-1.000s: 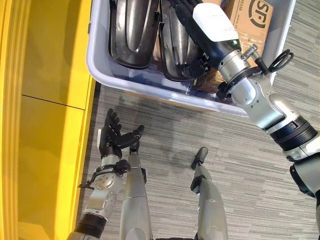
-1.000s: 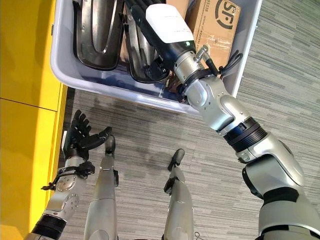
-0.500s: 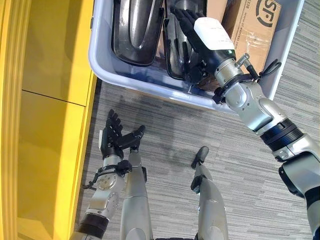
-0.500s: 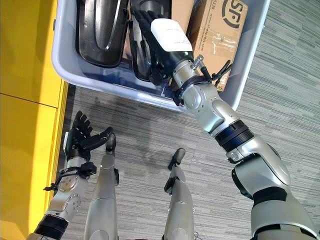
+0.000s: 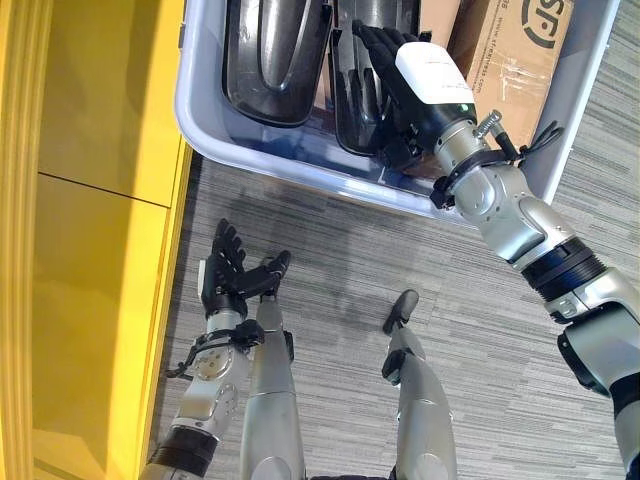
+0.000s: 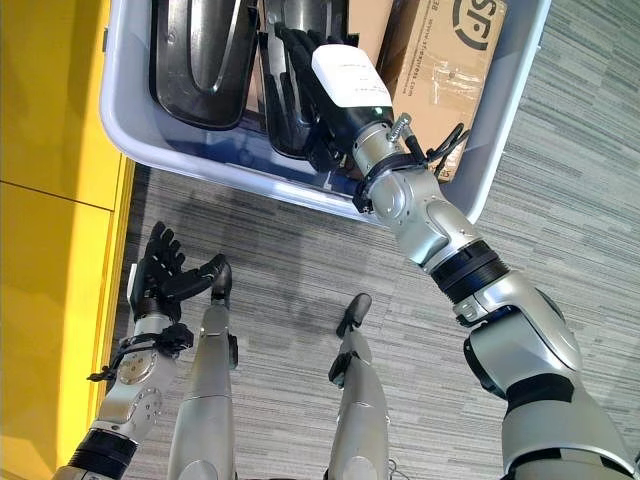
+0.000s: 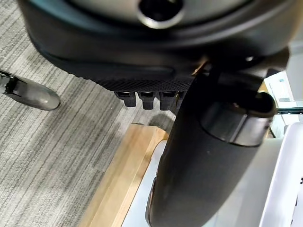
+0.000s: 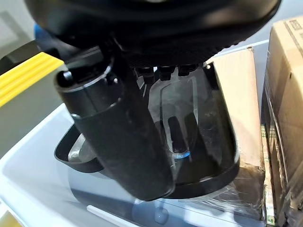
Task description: Move parts from the plastic box to the shelf.
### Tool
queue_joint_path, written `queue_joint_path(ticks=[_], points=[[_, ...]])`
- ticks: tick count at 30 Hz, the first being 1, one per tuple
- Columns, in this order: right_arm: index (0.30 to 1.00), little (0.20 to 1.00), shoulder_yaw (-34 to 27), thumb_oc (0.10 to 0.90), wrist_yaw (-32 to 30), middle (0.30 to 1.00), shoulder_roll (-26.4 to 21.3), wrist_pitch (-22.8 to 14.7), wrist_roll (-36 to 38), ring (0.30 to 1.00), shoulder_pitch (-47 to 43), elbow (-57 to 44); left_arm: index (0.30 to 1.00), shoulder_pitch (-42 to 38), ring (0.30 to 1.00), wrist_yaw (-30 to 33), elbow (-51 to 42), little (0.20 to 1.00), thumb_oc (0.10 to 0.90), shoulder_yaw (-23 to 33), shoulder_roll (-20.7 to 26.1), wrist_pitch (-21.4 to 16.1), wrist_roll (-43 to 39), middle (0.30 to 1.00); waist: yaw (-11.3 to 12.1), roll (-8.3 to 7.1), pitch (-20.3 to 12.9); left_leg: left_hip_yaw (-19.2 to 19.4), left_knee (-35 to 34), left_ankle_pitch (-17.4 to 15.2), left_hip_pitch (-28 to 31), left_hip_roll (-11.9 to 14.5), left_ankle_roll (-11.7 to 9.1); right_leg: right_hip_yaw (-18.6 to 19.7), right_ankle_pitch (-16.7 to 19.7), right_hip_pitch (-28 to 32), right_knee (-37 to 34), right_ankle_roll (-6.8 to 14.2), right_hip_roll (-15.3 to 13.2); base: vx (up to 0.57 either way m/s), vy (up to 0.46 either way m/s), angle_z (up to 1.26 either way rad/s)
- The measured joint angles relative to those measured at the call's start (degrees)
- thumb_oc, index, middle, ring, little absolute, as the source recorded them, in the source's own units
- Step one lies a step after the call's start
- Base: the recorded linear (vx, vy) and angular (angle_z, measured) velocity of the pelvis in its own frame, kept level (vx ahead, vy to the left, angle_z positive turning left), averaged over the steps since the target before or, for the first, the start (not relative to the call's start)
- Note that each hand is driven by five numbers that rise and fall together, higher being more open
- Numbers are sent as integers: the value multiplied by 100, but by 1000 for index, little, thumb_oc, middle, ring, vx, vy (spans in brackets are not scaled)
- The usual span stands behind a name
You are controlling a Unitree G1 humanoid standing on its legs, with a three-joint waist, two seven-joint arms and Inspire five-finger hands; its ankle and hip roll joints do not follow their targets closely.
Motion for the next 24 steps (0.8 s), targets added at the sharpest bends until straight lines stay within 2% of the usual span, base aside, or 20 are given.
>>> queue_joint_path(ticks=[24], points=[[1000, 1000, -66, 900, 6, 1000, -67, -3, -84, 1000, 220, -209, 1000, -2, 1000, 2, -9, 1000, 900, -27, -6, 0, 47, 1000, -18, 0, 0, -3, 2, 1, 0, 0, 0, 4, -36, -29, 68, -2, -11, 0, 0, 0]])
